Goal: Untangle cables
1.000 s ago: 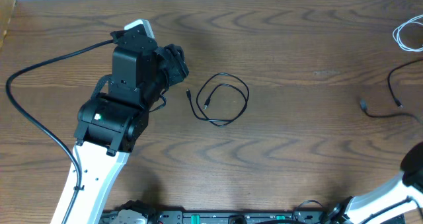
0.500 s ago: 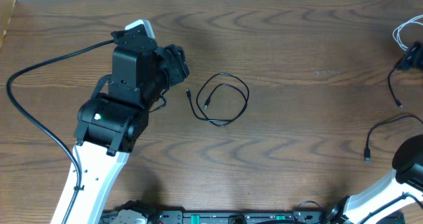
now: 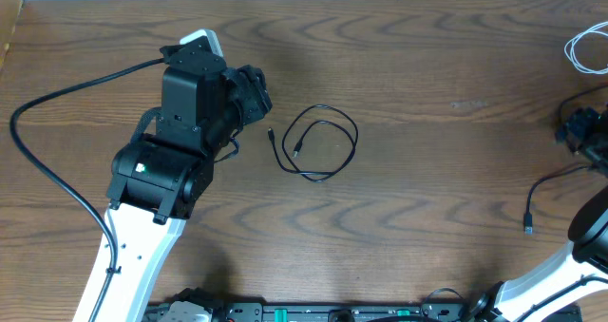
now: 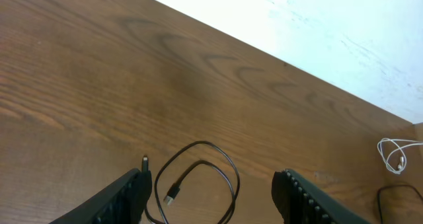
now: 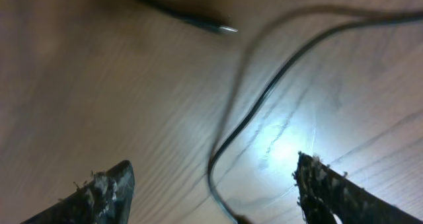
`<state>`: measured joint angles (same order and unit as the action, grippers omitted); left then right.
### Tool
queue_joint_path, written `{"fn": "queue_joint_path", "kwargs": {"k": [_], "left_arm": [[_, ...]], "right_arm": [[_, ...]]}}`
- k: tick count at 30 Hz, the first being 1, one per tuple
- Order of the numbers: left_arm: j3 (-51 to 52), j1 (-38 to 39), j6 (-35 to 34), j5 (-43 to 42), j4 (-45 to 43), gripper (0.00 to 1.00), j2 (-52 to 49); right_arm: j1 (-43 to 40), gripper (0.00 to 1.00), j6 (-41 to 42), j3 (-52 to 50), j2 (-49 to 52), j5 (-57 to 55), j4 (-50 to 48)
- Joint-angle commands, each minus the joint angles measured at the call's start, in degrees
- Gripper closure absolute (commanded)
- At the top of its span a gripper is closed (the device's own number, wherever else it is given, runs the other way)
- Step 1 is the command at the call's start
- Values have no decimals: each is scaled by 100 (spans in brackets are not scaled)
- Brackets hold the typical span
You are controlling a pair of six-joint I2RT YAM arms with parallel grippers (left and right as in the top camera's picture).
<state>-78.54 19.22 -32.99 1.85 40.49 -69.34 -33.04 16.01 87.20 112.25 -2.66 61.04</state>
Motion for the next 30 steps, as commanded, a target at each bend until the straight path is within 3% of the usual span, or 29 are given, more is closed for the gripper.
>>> {"fn": "queue_joint_path", "kwargs": {"k": [1,17,22,24,26,30], "left_arm": [[-66,-24,42,11,0,36,-13],[-44,-24,42,13,136,36,-37],[-44,-24,42,13,136,36,-37],[-44,-24,42,13,129,36,-37],[-44,-24,39,13,127,36,-37],[-44,-24,39,13,127,36,-42]], "right_arm": [[-153,29,391,-474,17,-317,-358],[-319,48,365,-1770,26,140,-2389],[-319,67,367,-1843,26,304,-2605],[-321,87,367,-1825,26,304,-2660],[-326,99,369,-1735,9,354,-2669],[-343,99,372,-1344,-184,798,-2535]]}}
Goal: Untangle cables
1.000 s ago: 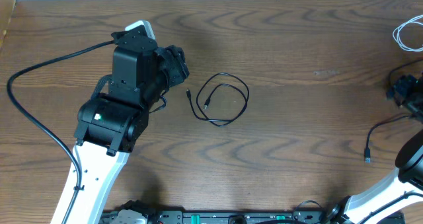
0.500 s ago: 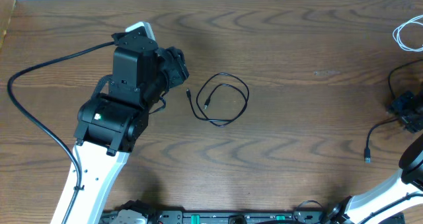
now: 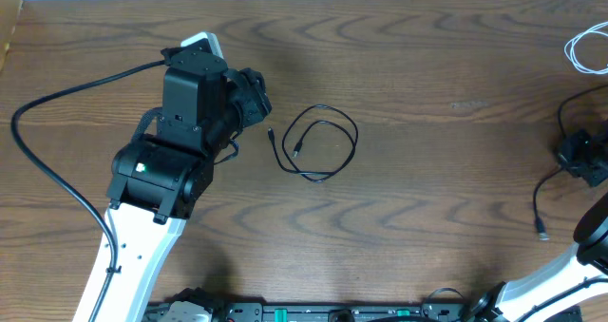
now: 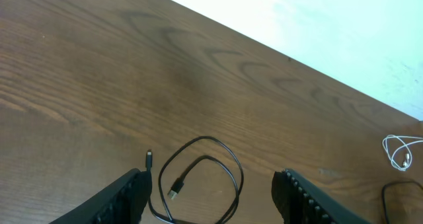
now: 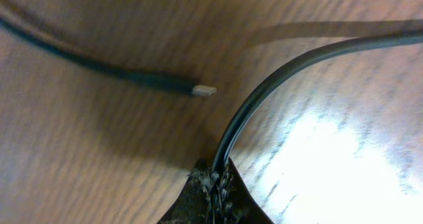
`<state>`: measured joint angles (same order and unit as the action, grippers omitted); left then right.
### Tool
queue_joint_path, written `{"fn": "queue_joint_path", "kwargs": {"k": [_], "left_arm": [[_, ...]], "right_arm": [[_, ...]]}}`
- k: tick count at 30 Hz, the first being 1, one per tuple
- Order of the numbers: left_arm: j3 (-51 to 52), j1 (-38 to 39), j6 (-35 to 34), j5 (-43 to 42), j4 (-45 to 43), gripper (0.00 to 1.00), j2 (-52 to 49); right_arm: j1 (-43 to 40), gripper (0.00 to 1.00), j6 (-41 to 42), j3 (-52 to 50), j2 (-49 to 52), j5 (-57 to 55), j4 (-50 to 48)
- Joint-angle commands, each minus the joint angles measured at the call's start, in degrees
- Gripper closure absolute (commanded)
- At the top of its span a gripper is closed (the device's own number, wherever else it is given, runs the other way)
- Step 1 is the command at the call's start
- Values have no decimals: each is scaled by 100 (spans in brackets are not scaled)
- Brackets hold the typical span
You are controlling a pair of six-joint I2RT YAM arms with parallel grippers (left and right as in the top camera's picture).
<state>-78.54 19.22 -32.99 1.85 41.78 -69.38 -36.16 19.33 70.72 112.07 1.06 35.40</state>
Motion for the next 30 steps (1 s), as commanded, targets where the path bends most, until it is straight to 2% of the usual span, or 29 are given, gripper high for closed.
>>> {"fn": "queue_joint_path", "kwargs": {"k": [1,9,13,17,20,21,22,23,24,30], "left_arm": [[-44,-24,39,13,-2,36,-39],[-44,-24,39,13,-2,36,-61],[-44,-24,37,11,-4,36,-61],[-44,-24,37,11,-4,36,-61],[-44,-24,37,11,-2,36,-61],[-44,-24,37,11,-2,36,-61],[-44,-24,37,11,-2,36,-61],[-44,-24,37,11,-2,36,-61],[-44,-24,37,11,-2,36,-61],[-44,-24,39,11,0,36,-61]], "right_arm": [[-35,99,39,422,-229,575,35],[-125,99,402,1252,-824,802,-179],[-190,99,518,1285,-938,20,-660],[-234,99,979,1285,-850,-1032,-870],[-245,99,1204,1285,-680,-1261,-1001],[-243,91,1213,1283,-605,-1248,-1064],[-243,61,1215,1285,-533,-1217,-1126],[-243,26,1213,1283,-470,-1154,-1167],[-240,1,1213,1283,-400,-1043,-1187],[-238,1,1141,1285,-424,160,-726]]}}
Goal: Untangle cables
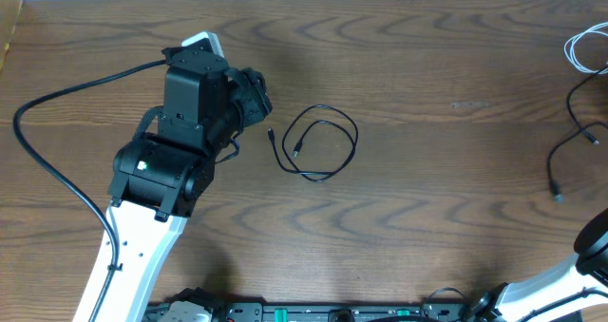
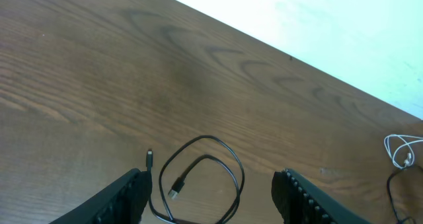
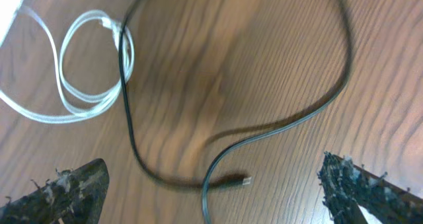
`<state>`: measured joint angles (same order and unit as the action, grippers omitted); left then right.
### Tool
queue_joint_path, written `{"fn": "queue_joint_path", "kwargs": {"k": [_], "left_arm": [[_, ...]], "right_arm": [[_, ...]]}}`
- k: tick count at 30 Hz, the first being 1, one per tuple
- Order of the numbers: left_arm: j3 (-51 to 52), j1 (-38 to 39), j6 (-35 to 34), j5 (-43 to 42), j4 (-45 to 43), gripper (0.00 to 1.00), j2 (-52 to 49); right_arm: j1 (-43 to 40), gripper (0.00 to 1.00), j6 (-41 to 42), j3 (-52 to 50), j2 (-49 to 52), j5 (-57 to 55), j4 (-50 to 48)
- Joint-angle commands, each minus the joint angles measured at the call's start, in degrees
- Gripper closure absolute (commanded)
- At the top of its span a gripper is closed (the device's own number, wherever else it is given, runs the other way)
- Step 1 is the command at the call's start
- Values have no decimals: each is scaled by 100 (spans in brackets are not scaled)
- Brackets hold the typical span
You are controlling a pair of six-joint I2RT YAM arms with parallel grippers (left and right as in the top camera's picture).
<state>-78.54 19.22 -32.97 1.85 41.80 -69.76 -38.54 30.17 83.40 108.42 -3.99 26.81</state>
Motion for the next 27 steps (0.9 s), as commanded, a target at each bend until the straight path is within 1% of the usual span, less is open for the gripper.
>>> {"fn": "queue_joint_path", "kwargs": {"k": [1,5,8,14,19,23,25,27], "left_arm": [[-44,-24,37,11,-2,36,-24],[-44,-24,44,13,35,36,-28],[-44,-24,396,13,39,36,-83],[-44,-31,601,11,210,36,-356],[-44,-107,942,13,317,36,-435],[-44,-476,940,-33,544,36,-433],[-44,-732,1008,-262,669,36,-433],[-44,-997,1141,-527,754,36,-433]], "right_arm": [[2,1,4,17,-105,927,258],[177,1,-487,17,-238,2343,402],[503,1,-846,17,-245,3394,590],[1794,1,-1207,15,-240,3423,1040],[3045,1,-1202,-17,-234,2828,1342],[4100,20,-1196,-181,-234,2490,1502],[4509,27,-1134,-247,-229,2439,1497],[4924,31,-892,-258,-192,2188,1530]]}}
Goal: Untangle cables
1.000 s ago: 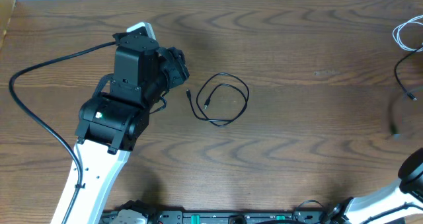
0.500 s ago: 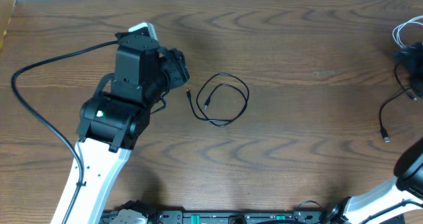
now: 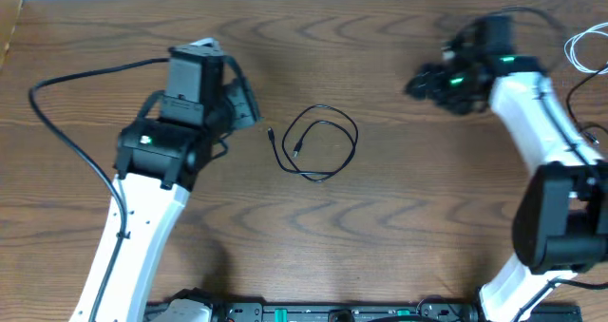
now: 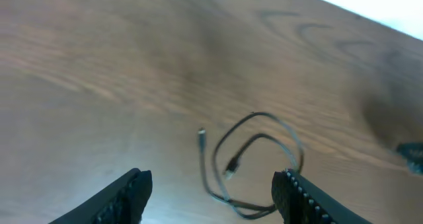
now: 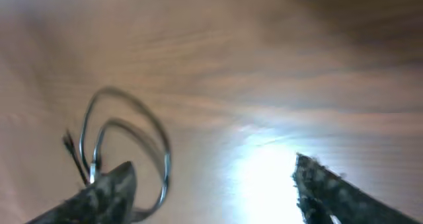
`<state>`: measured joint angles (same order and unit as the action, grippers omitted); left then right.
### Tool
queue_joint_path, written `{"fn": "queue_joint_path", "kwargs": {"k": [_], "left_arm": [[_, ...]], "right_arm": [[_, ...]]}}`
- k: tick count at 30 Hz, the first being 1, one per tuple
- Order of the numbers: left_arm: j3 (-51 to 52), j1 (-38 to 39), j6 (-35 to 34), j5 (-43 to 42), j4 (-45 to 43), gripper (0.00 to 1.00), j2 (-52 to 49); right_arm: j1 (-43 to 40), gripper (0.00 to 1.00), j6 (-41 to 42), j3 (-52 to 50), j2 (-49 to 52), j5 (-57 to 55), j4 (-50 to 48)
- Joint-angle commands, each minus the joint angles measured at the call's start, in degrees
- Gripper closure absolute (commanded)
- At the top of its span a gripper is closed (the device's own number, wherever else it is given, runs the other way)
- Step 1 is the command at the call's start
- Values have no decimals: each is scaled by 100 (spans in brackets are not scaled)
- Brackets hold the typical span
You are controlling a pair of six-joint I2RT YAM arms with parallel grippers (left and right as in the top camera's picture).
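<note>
A thin black cable (image 3: 318,143) lies coiled in a loose loop at the table's middle, both plugs inside or beside the loop. It also shows as the coil (image 4: 254,163) in the left wrist view and, blurred, as the coil (image 5: 125,148) in the right wrist view. My left gripper (image 3: 249,108) hovers to the left of the coil, open and empty, its fingers (image 4: 125,196) wide apart. My right gripper (image 3: 418,83) hangs to the upper right of the coil, also open and empty, its fingers (image 5: 330,191) spread.
A second black cable (image 3: 571,102) and a white cable (image 3: 581,48) lie at the far right edge of the table. The left arm's own black lead (image 3: 57,85) loops over the left side. A pale wall borders the far table edge.
My right arm, then out of the overhead view at the far right, now reaches over the upper middle-right of the table facing the coil. My left gripper tilted down slightly toward the coil.
My right gripper first stood open over the black cable at the right edge, then was shut on it. After that it was open again, with that cable lying further right beside the white one. Now it hangs near the middle coil, which has not moved.
</note>
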<state>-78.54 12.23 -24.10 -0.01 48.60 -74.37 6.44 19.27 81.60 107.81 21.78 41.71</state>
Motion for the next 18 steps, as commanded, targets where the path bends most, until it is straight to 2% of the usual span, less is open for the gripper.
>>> {"fn": "queue_joint_path", "kwargs": {"k": [1,5,9,11,18], "left_arm": [[-44,-455,332,-472,120,36,28],[-44,-848,396,-603,240,36,28],[-44,-911,396,-601,334,36,26],[-44,-911,393,-601,367,36,26],[-44,-911,396,-601,518,36,26]], "right_arm": [[662,32,332,-79,-118,-529,55],[1429,37,804,-76,-68,-1132,83],[2000,41,1458,-76,70,-1867,278],[2116,44,1609,-76,170,-1867,352],[2531,64,1956,-76,621,-1991,380]]}}
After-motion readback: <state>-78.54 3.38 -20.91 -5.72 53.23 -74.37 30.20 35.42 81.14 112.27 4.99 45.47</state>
